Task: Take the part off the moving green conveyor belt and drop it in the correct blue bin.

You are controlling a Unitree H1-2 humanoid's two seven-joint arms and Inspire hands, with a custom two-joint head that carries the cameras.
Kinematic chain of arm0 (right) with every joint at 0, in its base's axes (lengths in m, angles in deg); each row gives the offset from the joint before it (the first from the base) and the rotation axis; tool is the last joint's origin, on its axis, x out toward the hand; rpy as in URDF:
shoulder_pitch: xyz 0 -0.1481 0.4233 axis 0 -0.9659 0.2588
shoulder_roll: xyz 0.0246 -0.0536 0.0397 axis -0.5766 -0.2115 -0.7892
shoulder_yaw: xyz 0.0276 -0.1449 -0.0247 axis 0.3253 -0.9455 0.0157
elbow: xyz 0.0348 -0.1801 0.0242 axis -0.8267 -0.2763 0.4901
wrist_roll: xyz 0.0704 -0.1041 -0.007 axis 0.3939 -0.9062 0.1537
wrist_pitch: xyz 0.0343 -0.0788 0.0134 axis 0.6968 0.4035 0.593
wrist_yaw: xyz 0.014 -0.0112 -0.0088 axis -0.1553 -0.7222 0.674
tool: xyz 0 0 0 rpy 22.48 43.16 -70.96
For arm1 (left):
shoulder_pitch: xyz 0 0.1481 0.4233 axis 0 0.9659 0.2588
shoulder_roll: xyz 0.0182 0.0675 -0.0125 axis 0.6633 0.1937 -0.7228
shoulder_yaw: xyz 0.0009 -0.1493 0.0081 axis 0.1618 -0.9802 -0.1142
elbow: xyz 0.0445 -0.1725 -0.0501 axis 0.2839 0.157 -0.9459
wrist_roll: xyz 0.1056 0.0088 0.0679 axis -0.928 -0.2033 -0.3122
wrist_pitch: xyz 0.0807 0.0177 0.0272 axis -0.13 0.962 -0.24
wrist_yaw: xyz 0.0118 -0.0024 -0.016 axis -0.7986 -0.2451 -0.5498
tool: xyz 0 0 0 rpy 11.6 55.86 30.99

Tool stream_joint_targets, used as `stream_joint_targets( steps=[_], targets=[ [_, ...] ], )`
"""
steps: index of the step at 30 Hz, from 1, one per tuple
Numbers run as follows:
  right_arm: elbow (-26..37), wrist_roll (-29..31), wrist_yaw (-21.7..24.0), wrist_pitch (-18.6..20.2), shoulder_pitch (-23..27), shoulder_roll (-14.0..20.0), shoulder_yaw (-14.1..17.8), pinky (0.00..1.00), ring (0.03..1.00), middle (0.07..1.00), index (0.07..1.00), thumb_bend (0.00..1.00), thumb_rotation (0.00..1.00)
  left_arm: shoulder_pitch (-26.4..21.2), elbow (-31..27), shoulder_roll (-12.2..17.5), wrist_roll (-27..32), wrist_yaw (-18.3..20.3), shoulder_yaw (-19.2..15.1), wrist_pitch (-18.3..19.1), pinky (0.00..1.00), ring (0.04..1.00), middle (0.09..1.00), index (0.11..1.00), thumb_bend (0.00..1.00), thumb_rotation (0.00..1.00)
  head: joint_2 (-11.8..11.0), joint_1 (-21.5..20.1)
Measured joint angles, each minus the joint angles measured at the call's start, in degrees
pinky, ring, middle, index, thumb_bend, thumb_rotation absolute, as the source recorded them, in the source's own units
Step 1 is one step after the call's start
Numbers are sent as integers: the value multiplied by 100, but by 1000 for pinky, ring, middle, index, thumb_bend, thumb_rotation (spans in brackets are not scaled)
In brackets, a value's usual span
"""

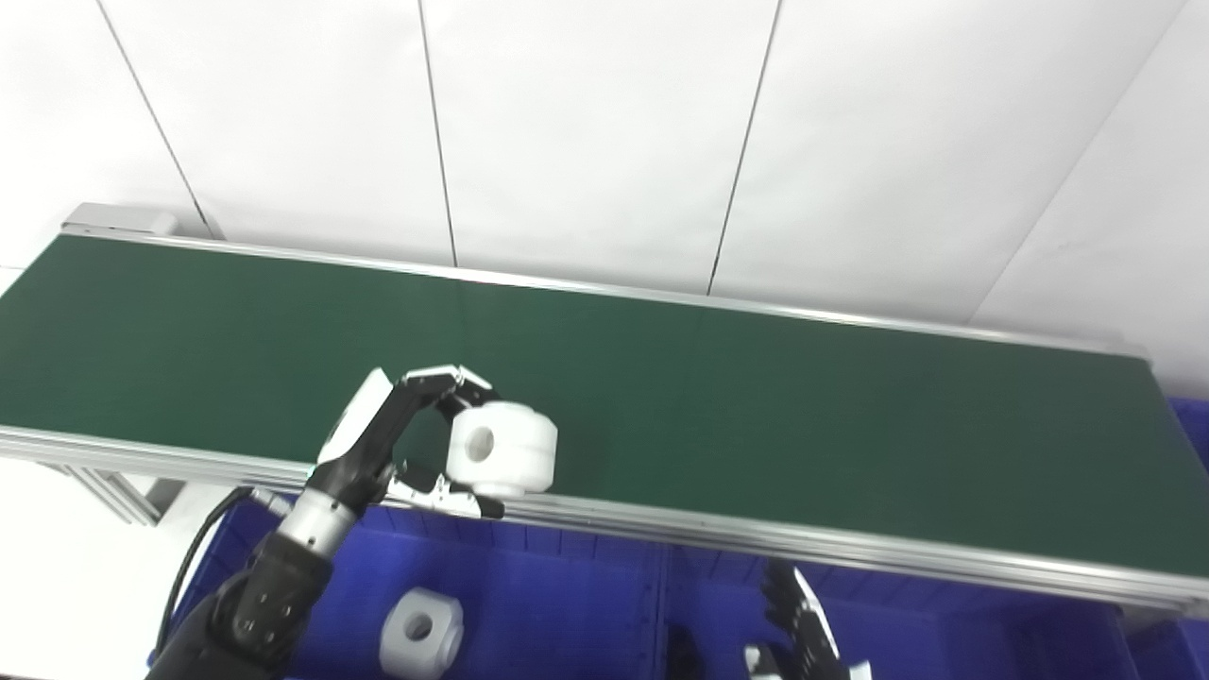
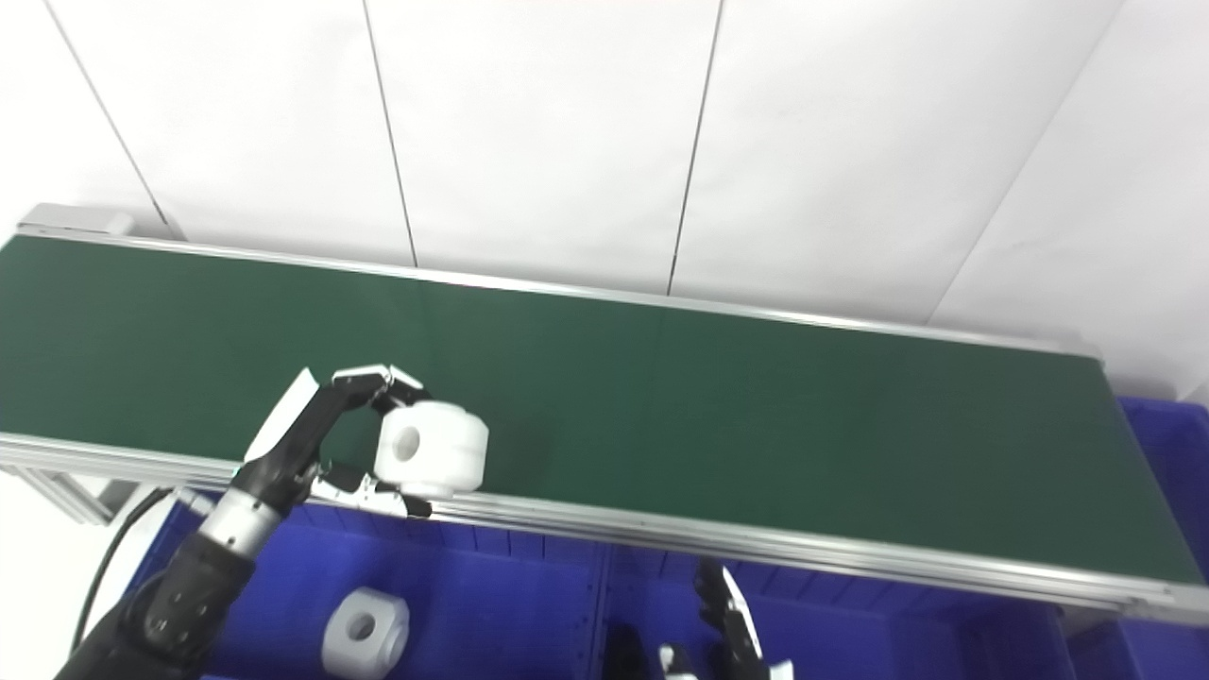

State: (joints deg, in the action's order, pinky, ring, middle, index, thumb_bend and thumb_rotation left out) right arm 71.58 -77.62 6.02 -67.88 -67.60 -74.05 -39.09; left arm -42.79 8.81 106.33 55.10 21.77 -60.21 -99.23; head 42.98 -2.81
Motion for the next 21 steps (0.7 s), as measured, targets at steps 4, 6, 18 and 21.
stream_joint_targets(
  steps=[4, 6, 18, 21],
  targets=[
    [43, 171, 295, 0, -18, -135, 104, 849, 896, 915, 927, 600, 792, 285, 71, -5, 72, -188, 233, 0, 434, 420, 494, 540, 497, 0, 123, -53],
    [90, 166, 419, 0, -50, -202, 185, 845, 892, 914, 924, 595, 798, 417, 137, -12, 79, -301, 275, 1, 434, 420, 496, 538, 497, 0, 132, -36],
    [138, 56, 739, 0, -140, -350, 505, 850, 891, 909, 911, 588, 783, 610, 1000, 61, -496, -1887, 1436, -1, 478, 443, 511, 502, 500, 0, 97, 26],
    [137, 55, 805, 0, -157, -363, 533, 846, 887, 909, 913, 597, 806, 575, 1219, 150, -675, -2125, 1646, -4, 602, 631, 660, 497, 499, 55, 71, 70]
  ],
)
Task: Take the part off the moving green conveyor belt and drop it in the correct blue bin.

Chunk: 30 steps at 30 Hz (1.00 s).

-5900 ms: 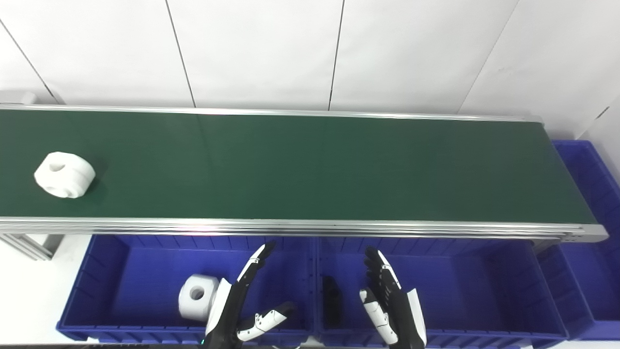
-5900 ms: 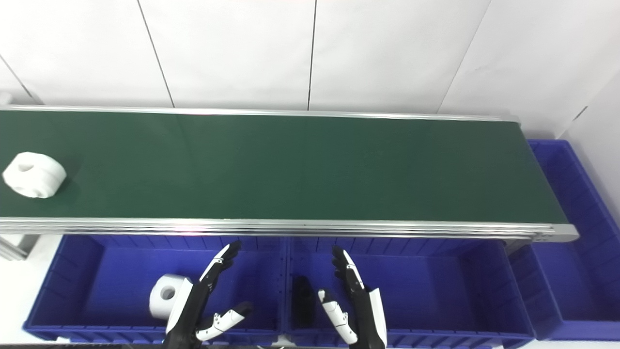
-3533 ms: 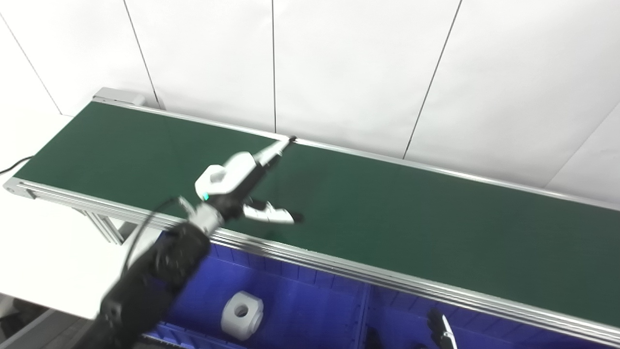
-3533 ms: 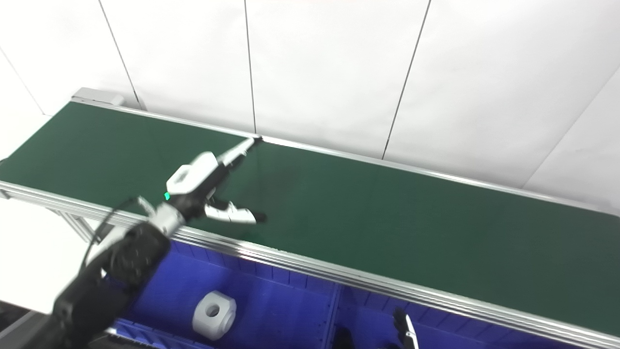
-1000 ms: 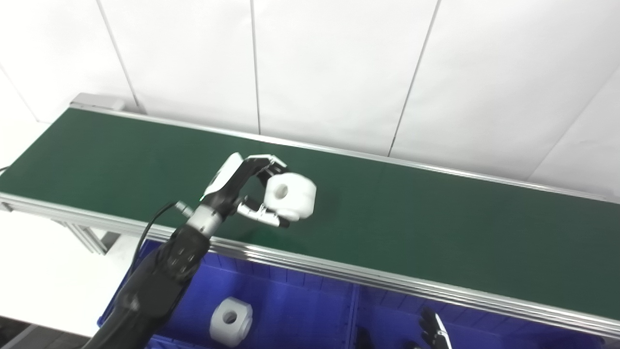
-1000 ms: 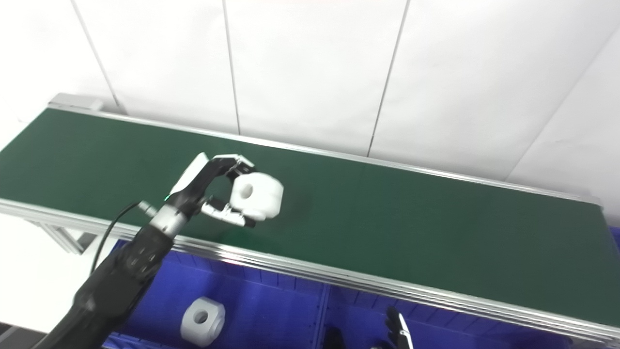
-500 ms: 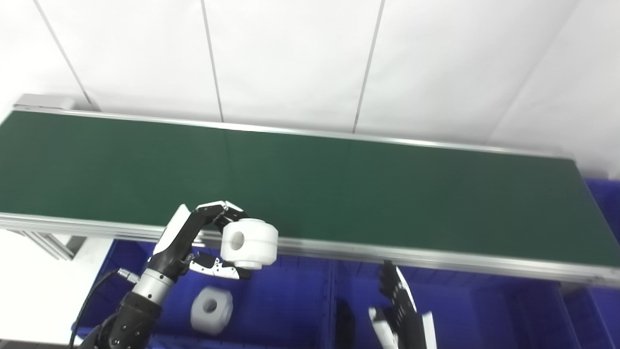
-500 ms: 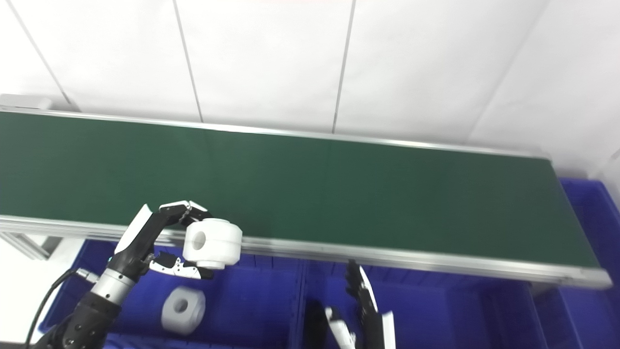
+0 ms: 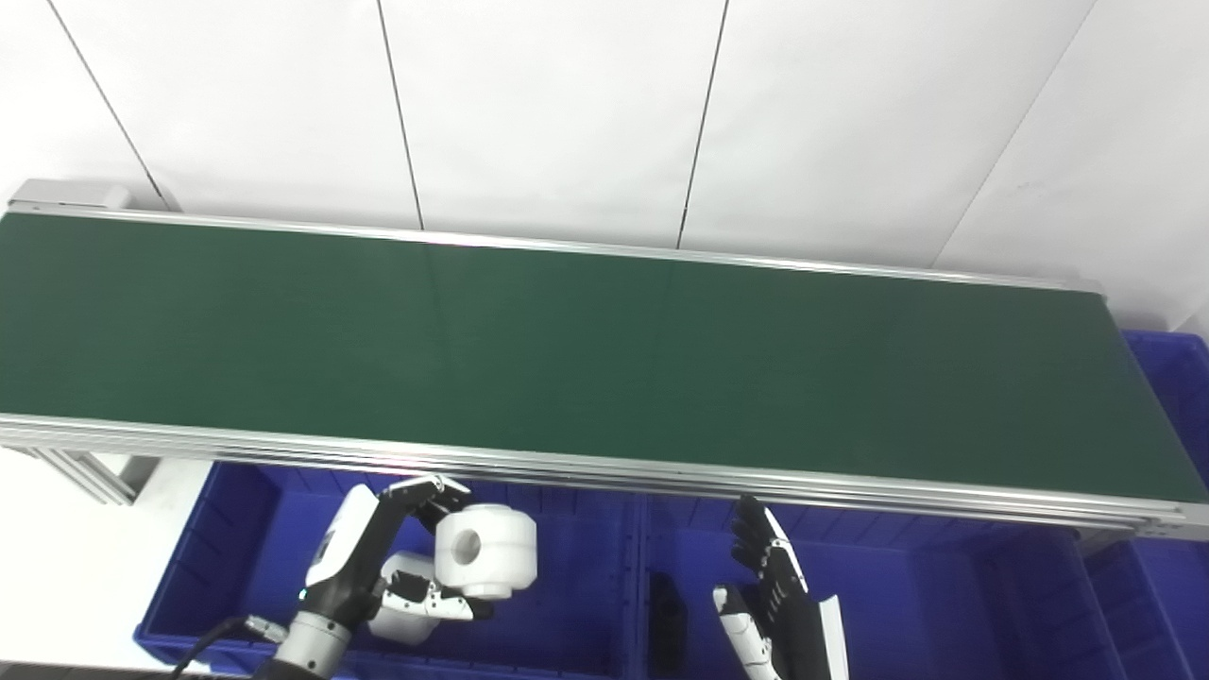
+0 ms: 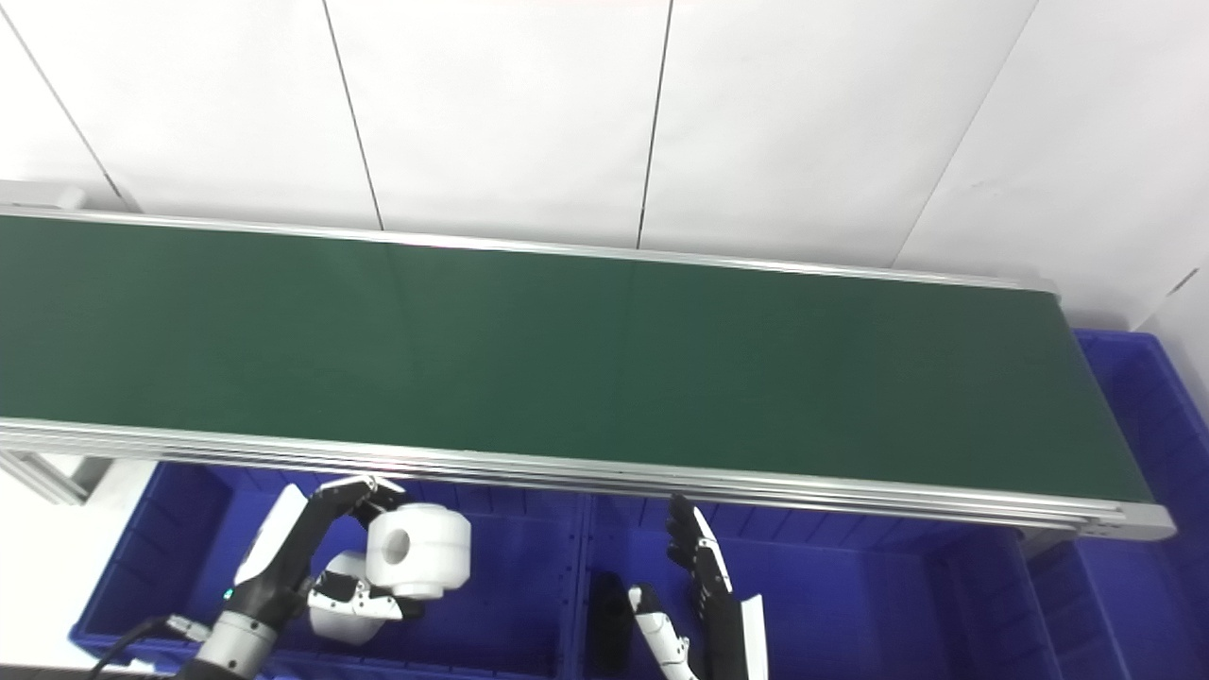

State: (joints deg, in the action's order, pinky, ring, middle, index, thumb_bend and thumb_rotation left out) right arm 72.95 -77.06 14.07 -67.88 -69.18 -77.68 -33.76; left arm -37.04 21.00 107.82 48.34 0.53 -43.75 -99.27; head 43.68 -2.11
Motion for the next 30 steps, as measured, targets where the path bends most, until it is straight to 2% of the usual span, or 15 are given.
stream_joint_targets(
  steps=[1, 2, 3, 4, 6, 7, 10, 13, 15, 17, 18, 20, 23, 25, 30],
  targets=[
    [0, -8, 31, 0, 0, 0, 21, 846, 887, 910, 913, 597, 807, -21, 85, 38, -60, 18, 37, -4, 607, 644, 670, 498, 499, 59, 0, 0],
    [0, -11, 43, 0, 2, 1, 38, 854, 892, 912, 916, 594, 804, -27, 126, 55, -124, 66, 31, -1, 694, 722, 727, 500, 497, 78, 0, 0],
    [0, -10, 52, 0, 0, 2, 54, 857, 893, 913, 917, 593, 803, -27, 126, 64, -189, 158, 15, 1, 724, 749, 747, 500, 497, 84, -9, 9],
    [1, -6, 69, 0, -2, 3, 65, 860, 896, 916, 917, 599, 802, -29, 89, 78, -263, 339, 10, 54, 789, 804, 800, 662, 540, 324, -9, 9],
    [3, 5, 124, 0, -2, 1, 78, 859, 897, 916, 917, 605, 804, -14, -93, 106, -286, 847, 25, 365, 886, 895, 895, 850, 637, 607, -26, 9],
    [4, 6, 161, 0, -6, -5, 95, 858, 896, 915, 917, 607, 806, -3, -214, 120, -293, 1164, 31, 568, 902, 910, 911, 879, 653, 649, -27, 9],
    [5, -3, 183, 0, -25, -17, 119, 849, 891, 912, 914, 599, 800, 9, -397, 126, -360, 1569, 8, 818, 972, 967, 972, 961, 725, 767, -53, -9],
    [5, -11, 182, 0, -37, -22, 136, 847, 890, 909, 912, 602, 799, 37, -472, 119, -367, 1763, -54, 823, 992, 981, 985, 979, 744, 808, -88, -17],
    [4, -10, 182, 0, -42, -32, 154, 852, 892, 909, 909, 609, 787, 109, -567, 74, -260, 1839, -154, 753, 964, 967, 976, 966, 744, 765, -105, -35],
    [4, 43, 200, 0, -55, -58, 180, 856, 895, 911, 908, 625, 774, 203, -587, -36, 41, 1851, -284, 483, 928, 954, 971, 956, 735, 723, -132, -96],
    [2, 71, 210, 0, -63, -70, 186, 849, 890, 907, 906, 636, 784, 243, -594, -103, 212, 1854, -313, 319, 907, 943, 963, 949, 739, 715, -176, -131],
    [-9, 51, 208, 0, -66, -83, 189, 844, 886, 905, 905, 640, 797, 350, -683, -283, 445, 1861, -369, 114, 903, 944, 966, 958, 740, 775, -211, -149],
    [-43, -4, 208, 0, -60, -95, 196, 855, 894, 913, 913, 646, 804, 469, -923, -566, 491, 1835, -368, 67, 863, 911, 935, 940, 738, 831, -273, -132],
    [-71, -22, 210, 0, -60, -95, 208, 857, 895, 915, 917, 654, 817, 511, -1077, -741, 610, 1766, -331, 46, 887, 923, 940, 939, 726, 806, -299, -114],
    [-170, -171, 211, 0, -64, -91, 268, 861, 895, 912, 918, 659, 834, 547, -1128, -1164, 1506, 1910, -146, 11, 949, 959, 963, 952, 666, 754, -317, -79]
  ],
)
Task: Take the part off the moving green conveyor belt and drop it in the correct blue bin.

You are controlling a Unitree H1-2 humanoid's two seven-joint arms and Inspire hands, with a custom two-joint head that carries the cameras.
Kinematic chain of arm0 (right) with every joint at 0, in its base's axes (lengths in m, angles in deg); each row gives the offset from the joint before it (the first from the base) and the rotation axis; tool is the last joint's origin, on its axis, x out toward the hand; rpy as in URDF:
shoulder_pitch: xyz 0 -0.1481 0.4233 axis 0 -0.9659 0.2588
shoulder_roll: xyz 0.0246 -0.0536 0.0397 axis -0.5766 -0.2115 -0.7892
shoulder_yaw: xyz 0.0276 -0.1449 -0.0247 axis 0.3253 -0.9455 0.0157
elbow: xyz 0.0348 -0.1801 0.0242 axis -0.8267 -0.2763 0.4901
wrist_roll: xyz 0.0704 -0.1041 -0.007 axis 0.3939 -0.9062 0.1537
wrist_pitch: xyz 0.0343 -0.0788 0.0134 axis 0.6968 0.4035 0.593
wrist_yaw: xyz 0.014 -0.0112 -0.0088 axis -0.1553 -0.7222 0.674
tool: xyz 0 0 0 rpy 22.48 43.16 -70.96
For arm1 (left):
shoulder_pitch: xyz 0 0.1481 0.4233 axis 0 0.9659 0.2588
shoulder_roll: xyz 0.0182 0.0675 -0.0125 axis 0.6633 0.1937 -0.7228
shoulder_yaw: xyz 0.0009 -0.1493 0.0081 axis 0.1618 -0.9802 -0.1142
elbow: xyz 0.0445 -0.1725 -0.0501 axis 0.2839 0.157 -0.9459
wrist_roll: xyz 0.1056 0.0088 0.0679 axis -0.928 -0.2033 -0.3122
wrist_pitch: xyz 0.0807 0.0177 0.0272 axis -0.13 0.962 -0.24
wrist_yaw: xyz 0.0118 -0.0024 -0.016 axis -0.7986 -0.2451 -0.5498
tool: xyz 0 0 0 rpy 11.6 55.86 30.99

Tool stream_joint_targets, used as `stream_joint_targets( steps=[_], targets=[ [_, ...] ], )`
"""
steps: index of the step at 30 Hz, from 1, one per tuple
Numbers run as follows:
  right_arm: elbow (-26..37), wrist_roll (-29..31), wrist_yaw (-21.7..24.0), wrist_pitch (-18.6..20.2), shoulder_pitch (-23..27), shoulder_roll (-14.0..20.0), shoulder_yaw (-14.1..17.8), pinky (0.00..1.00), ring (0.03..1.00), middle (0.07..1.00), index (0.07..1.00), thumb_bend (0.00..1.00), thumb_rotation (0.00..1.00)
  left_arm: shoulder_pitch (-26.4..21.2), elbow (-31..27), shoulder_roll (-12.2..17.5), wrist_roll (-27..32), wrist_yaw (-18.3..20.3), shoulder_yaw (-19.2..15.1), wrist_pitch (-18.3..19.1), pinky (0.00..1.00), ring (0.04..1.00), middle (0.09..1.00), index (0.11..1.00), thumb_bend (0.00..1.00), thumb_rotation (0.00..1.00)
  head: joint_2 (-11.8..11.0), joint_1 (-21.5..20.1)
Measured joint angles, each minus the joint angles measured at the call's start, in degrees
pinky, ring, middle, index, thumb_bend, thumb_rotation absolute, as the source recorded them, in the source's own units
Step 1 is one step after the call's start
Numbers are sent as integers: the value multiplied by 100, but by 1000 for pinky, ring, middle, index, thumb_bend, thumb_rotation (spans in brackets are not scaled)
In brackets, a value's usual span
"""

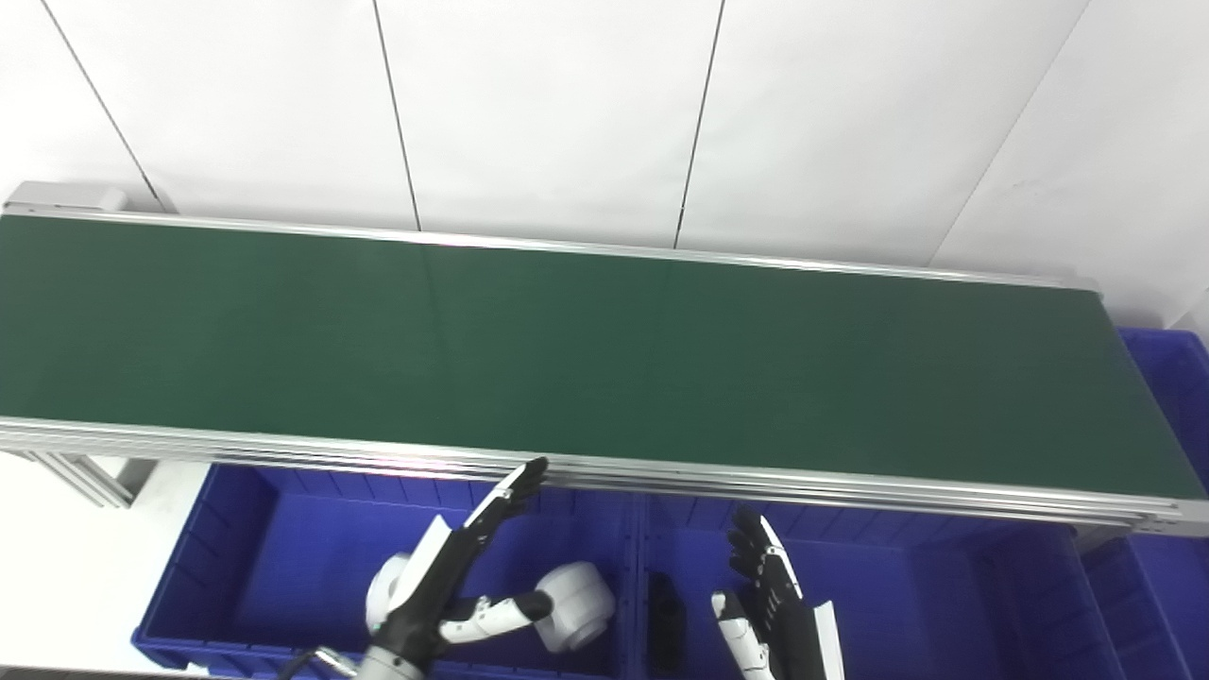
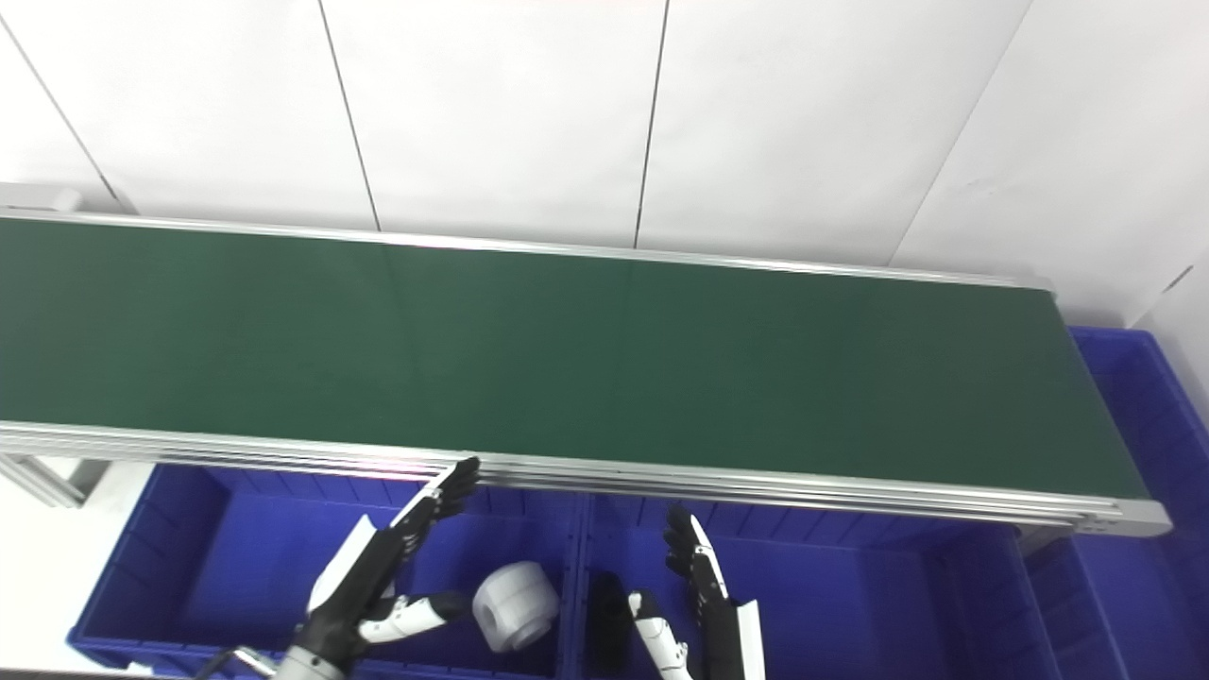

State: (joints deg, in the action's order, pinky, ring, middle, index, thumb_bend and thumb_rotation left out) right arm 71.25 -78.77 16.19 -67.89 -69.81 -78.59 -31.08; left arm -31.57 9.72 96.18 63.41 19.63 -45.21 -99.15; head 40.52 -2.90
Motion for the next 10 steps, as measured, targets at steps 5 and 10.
stream_joint_targets(
  steps=[5, 10],
  targets=[
    [-15, -22, 57, 0, 9, -4, 53, 861, 899, 916, 923, 665, 857, -4, 359, -178, 441, 292, -108, -8, 944, 956, 955, 943, 606, 687, 53, 35],
    [-115, -18, 104, 0, 26, -18, 157, 844, 892, 916, 929, 659, 869, -6, 638, -254, 468, 368, -262, -7, 907, 937, 937, 944, 636, 652, 0, 26]
  ],
)
